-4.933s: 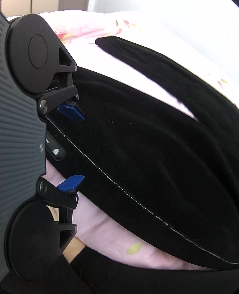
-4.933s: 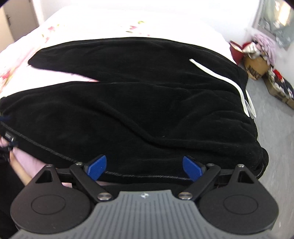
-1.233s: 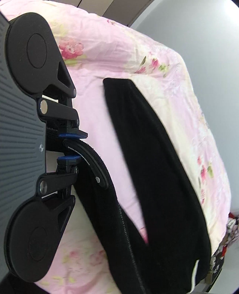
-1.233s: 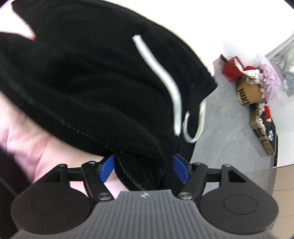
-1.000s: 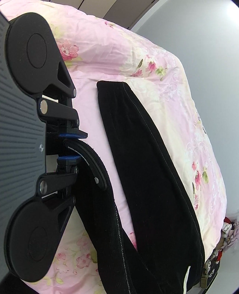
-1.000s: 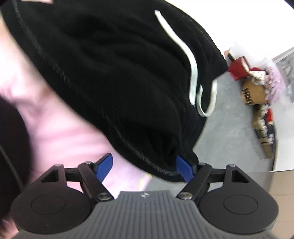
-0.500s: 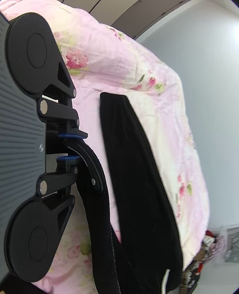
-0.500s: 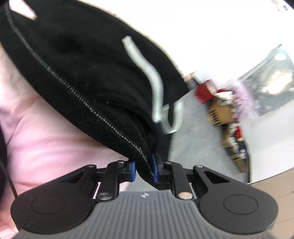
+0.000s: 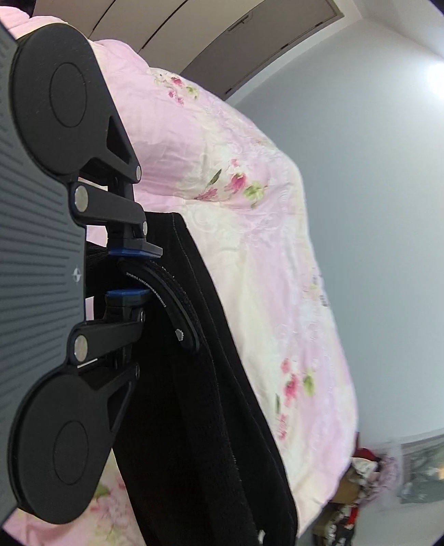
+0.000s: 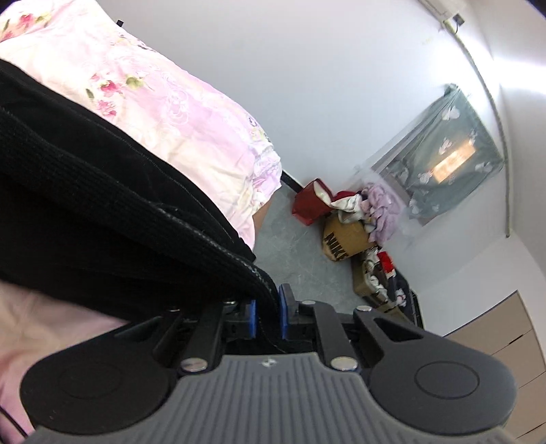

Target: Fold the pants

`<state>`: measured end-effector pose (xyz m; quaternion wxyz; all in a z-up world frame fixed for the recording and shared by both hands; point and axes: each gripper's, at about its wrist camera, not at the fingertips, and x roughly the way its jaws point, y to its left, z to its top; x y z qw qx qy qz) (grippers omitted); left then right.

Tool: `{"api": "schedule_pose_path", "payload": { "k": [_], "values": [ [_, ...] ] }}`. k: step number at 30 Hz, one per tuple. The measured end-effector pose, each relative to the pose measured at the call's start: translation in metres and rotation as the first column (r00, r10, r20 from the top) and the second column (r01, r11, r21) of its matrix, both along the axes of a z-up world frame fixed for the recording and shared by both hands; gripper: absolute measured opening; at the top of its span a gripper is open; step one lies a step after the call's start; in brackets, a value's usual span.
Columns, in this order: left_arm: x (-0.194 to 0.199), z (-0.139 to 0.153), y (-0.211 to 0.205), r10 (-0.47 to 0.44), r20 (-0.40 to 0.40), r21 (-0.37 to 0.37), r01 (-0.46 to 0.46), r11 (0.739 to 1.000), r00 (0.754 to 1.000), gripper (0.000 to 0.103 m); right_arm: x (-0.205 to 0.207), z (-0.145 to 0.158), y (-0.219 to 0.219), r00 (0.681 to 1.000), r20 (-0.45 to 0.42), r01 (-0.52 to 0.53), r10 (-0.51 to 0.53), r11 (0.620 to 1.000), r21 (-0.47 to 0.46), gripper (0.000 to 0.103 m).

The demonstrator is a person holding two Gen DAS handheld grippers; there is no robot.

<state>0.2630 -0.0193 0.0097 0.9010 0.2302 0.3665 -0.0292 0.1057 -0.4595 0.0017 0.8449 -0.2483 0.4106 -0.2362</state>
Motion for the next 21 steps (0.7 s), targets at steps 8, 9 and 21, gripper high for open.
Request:
{"api": "schedule_pose_path", "payload": {
  "k": [8, 9, 21],
  "values": [
    [0.119, -0.065, -0.022, 0.032, -0.074, 0.098, -0.025, 0.995, 0.997, 0.019, 0.131, -0.036, -0.045, 0.998, -0.070, 0.009, -0.011, 1.000, -0.017, 0.008],
    [0.130, -0.071, -0.024, 0.032, -0.078, 0.101, -0.024, 0.995, 0.996, 0.019, 0.144, -0.042, -0.049, 0.997, -0.079, 0.019, -0.020, 1.000, -0.015, 0.008],
    [0.232, -0.166, -0.019, 0.028, -0.284, 0.044, -0.016, 0.999, 0.959, 0.052, 0.227, -0.137, -0.081, 0.967, -0.241, 0.072, -0.078, 0.997, -0.031, 0.009]
  ]
}}
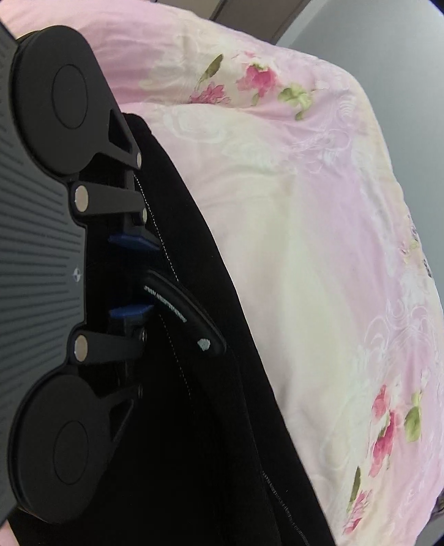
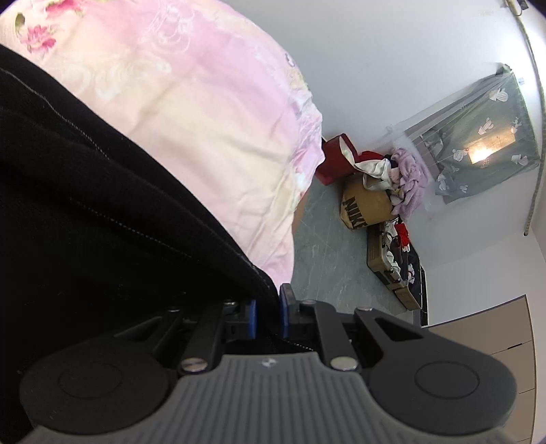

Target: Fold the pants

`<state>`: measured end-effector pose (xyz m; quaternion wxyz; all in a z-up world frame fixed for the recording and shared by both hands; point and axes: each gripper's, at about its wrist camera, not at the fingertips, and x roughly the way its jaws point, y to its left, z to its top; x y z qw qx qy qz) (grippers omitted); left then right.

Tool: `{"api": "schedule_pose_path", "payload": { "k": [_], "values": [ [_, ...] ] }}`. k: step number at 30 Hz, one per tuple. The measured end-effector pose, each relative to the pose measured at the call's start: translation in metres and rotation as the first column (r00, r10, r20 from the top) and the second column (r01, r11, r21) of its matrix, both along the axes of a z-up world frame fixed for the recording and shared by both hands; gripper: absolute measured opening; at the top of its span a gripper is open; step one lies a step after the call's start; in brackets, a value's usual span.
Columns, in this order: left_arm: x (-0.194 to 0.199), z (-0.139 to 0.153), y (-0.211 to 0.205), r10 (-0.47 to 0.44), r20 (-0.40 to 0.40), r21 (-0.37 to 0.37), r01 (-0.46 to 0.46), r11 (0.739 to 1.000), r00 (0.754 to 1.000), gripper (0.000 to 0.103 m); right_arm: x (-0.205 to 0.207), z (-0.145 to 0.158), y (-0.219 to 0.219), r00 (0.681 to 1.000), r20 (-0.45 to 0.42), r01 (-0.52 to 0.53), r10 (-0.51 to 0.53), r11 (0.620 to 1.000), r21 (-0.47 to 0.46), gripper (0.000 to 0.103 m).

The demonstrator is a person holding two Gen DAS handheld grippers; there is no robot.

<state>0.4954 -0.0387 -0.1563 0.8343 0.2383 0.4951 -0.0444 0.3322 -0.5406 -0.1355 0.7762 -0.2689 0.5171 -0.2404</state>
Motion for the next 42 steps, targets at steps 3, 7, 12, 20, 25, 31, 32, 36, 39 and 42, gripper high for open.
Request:
{"api": "schedule_pose_path", "payload": {
  "k": [3, 7, 12, 20, 25, 31, 32, 36, 39, 42],
  "values": [
    [0.009, 0.011, 0.032, 0.062, -0.042, -0.156, -0.068, 0.985, 0.997, 0.070, 0.001, -0.001, 0.000, 1.000, -0.008, 0.004, -0.004, 1.000, -0.007, 0.010],
    [-0.004, 0.045, 0.064, 0.053, -0.088, -0.347, -0.081, 0.934, 0.995, 0.071, -0.003, 0.010, 0.006, 1.000, -0.012, 0.018, -0.018, 0.999, -0.027, 0.016],
    [-0.051, 0.085, 0.071, -0.052, 0.004, -0.343, 0.050, 0.938, 0.999, 0.076, -0.013, 0.039, 0.021, 0.999, 0.043, 0.012, -0.010, 0.999, -0.044, 0.073],
    [-0.146, 0.089, 0.063, -0.183, 0.145, -0.261, 0.216, 0.941, 0.972, 0.080, -0.038, 0.068, 0.094, 0.990, 0.101, -0.097, 0.100, 0.995, -0.030, 0.076],
    [-0.197, 0.046, 0.028, -0.235, 0.270, -0.063, 0.261, 0.963, 0.934, 0.085, -0.055, 0.051, 0.161, 0.971, 0.063, -0.235, 0.231, 0.970, 0.057, 0.076],
    [-0.212, -0.006, -0.003, -0.243, 0.346, 0.142, 0.205, 0.968, 0.906, 0.085, -0.064, 0.020, 0.214, 0.955, 0.001, -0.294, 0.297, 0.947, 0.133, 0.076],
    [-0.211, -0.013, -0.008, -0.247, 0.340, 0.158, 0.204, 0.966, 0.907, 0.086, -0.065, 0.018, 0.218, 0.955, -0.005, -0.293, 0.297, 0.946, 0.139, 0.076],
    [-0.204, -0.040, -0.022, -0.284, 0.289, 0.228, 0.222, 0.948, 0.914, 0.087, -0.062, 0.012, 0.223, 0.962, -0.023, -0.265, 0.271, 0.953, 0.145, 0.076],
    [-0.198, -0.058, -0.022, -0.271, 0.310, 0.288, 0.182, 0.940, 0.911, 0.087, -0.058, 0.010, 0.224, 0.967, -0.039, -0.244, 0.252, 0.959, 0.145, 0.077],
    [-0.191, -0.056, -0.015, -0.238, 0.311, 0.251, 0.162, 0.954, 0.920, 0.058, -0.053, 0.009, 0.227, 0.966, -0.050, -0.243, 0.252, 0.961, 0.132, 0.077]
  ]
}}
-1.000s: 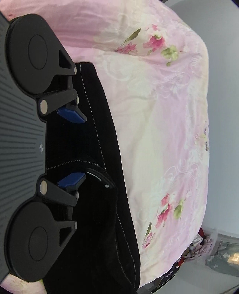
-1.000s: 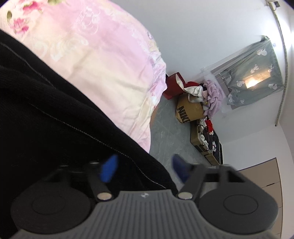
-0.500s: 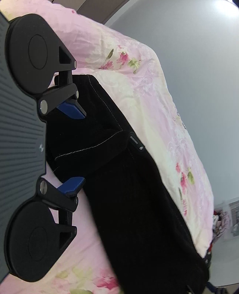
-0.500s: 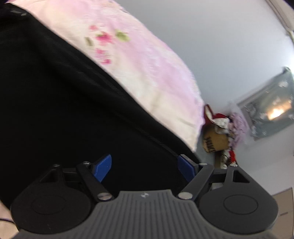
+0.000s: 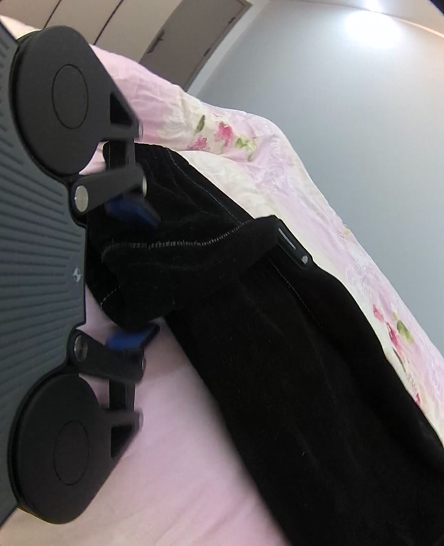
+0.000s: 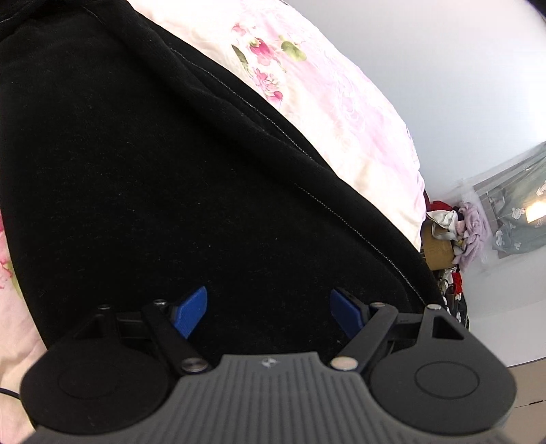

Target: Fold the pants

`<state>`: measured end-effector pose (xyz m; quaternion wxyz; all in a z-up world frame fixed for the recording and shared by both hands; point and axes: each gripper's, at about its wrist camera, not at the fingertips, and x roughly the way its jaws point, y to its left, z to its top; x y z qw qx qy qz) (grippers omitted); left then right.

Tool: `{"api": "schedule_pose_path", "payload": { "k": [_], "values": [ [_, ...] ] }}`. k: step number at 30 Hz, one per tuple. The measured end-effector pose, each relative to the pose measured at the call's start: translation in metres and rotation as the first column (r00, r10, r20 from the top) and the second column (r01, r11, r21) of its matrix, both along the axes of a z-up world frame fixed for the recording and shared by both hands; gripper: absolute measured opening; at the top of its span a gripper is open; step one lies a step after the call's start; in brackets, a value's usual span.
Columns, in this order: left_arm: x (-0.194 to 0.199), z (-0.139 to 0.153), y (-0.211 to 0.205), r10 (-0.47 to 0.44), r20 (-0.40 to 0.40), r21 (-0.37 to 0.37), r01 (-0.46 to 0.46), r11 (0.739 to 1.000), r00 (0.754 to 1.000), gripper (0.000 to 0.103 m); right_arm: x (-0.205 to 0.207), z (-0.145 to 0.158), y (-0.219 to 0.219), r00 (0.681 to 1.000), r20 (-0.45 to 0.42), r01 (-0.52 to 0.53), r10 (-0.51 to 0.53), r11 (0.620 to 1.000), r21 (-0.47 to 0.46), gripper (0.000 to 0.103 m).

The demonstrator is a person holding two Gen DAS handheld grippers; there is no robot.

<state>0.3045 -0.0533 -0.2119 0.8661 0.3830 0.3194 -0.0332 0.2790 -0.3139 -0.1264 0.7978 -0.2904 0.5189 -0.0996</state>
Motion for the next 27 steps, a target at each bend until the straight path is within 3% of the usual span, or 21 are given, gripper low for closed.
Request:
{"api": "schedule_pose_path", "payload": {
  "k": [2, 4, 7, 10, 15, 18, 22, 25, 27],
  "values": [
    [0.003, 0.011, 0.009, 0.020, -0.023, -0.083, -0.022, 0.996, 1.000, 0.032, 0.002, -0.002, 0.003, 1.000, -0.003, -0.007, 0.007, 1.000, -0.007, 0.078],
    [0.006, 0.024, 0.019, 0.048, -0.023, -0.152, -0.051, 0.987, 0.999, 0.022, 0.006, -0.004, 0.005, 1.000, -0.006, -0.014, 0.014, 1.000, -0.014, 0.078],
    [0.013, 0.048, 0.039, 0.074, -0.036, -0.258, -0.080, 0.963, 0.997, 0.019, 0.011, -0.007, 0.008, 1.000, -0.001, -0.018, 0.018, 1.000, -0.020, 0.078],
    [0.031, 0.075, 0.062, 0.092, -0.082, -0.350, -0.115, 0.930, 0.992, 0.019, 0.014, -0.003, 0.006, 1.000, 0.019, -0.006, 0.006, 1.000, 0.012, 0.078],
    [0.080, 0.113, 0.108, 0.139, -0.202, -0.501, -0.225, 0.836, 0.969, 0.018, 0.018, 0.007, 0.008, 0.998, 0.064, -0.009, 0.006, 0.998, 0.056, 0.078],
    [0.115, 0.116, 0.131, 0.189, -0.268, -0.534, -0.309, 0.787, 0.945, 0.018, 0.019, 0.011, 0.014, 0.996, 0.081, -0.043, 0.038, 0.997, 0.059, 0.078],
    [0.163, 0.096, 0.159, 0.256, -0.360, -0.585, -0.431, 0.688, 0.897, 0.020, 0.019, 0.013, 0.017, 0.993, 0.099, -0.072, 0.063, 0.994, 0.084, 0.078],
    [0.185, 0.083, 0.181, 0.310, -0.396, -0.635, -0.502, 0.588, 0.864, 0.040, 0.019, 0.009, 0.012, 0.993, 0.089, -0.082, 0.074, 0.992, 0.092, 0.078],
    [0.195, 0.077, 0.191, 0.339, -0.404, -0.636, -0.527, 0.563, 0.850, 0.052, 0.018, 0.006, 0.004, 0.994, 0.080, -0.078, 0.071, 0.992, 0.098, 0.078]
  ]
}}
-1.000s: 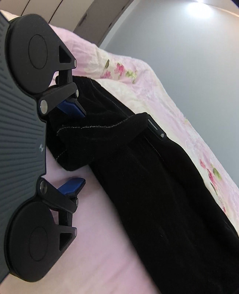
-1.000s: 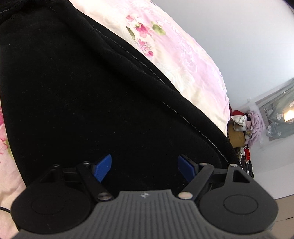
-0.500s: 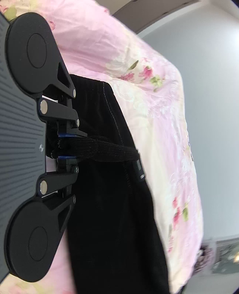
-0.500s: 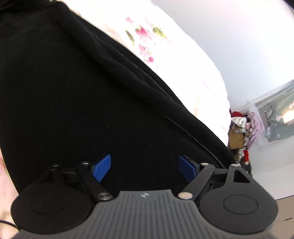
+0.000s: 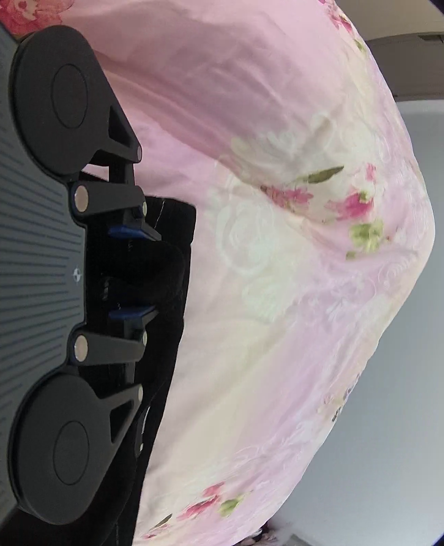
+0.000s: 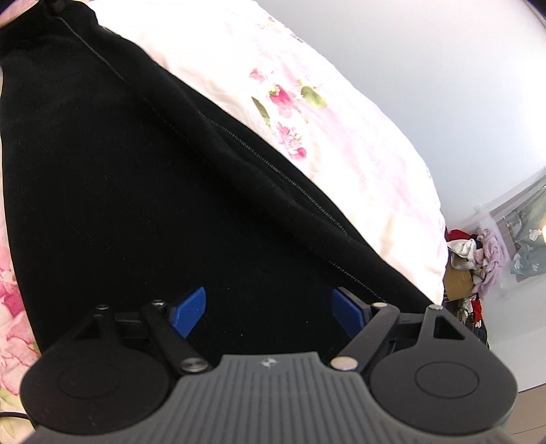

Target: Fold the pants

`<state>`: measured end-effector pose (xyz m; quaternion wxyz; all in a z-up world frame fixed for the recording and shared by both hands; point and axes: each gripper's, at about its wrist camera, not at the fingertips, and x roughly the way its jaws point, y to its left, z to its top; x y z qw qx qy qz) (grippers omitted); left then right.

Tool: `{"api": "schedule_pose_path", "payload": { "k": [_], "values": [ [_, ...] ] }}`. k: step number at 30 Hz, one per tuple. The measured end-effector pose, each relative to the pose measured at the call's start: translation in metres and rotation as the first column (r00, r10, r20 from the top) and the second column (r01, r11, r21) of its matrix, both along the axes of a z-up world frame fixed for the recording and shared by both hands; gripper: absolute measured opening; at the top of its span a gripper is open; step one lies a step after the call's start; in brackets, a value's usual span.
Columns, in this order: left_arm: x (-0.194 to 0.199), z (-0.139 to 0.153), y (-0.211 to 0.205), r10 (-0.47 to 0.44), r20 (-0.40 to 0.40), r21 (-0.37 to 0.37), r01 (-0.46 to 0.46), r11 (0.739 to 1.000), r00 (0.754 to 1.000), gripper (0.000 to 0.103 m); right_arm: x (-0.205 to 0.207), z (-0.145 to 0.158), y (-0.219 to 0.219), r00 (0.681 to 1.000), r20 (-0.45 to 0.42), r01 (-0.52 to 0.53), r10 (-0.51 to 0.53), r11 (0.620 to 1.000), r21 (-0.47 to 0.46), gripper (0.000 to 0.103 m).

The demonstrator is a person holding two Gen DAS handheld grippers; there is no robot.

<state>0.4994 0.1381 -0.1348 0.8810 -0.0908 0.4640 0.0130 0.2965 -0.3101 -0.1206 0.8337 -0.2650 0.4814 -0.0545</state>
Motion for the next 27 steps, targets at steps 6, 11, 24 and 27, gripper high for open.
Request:
{"api": "schedule_pose_path", "payload": {
  "k": [6, 11, 24, 27],
  "values": [
    [0.012, -0.009, 0.019, -0.069, -0.078, -0.062, 0.064, 0.996, 0.995, 0.067, 0.015, 0.002, -0.025, 0.999, 0.017, 0.028, -0.029, 0.999, 0.030, 0.078],
    [0.016, -0.014, 0.024, -0.065, -0.076, -0.082, 0.059, 0.995, 0.995, 0.055, 0.023, 0.014, -0.060, 0.995, 0.026, 0.098, -0.098, 0.995, -0.001, 0.078],
    [0.025, -0.017, -0.013, -0.018, -0.104, 0.151, 0.034, 0.988, 0.994, 0.027, -0.050, 0.057, -0.263, 0.788, 0.146, 0.591, -0.598, 0.802, 0.088, 0.075],
    [0.025, -0.019, -0.018, 0.002, -0.106, 0.175, 0.017, 0.984, 0.994, 0.027, -0.046, 0.061, -0.268, 0.799, 0.142, 0.549, -0.584, 0.805, 0.224, 0.071]
  ]
}}
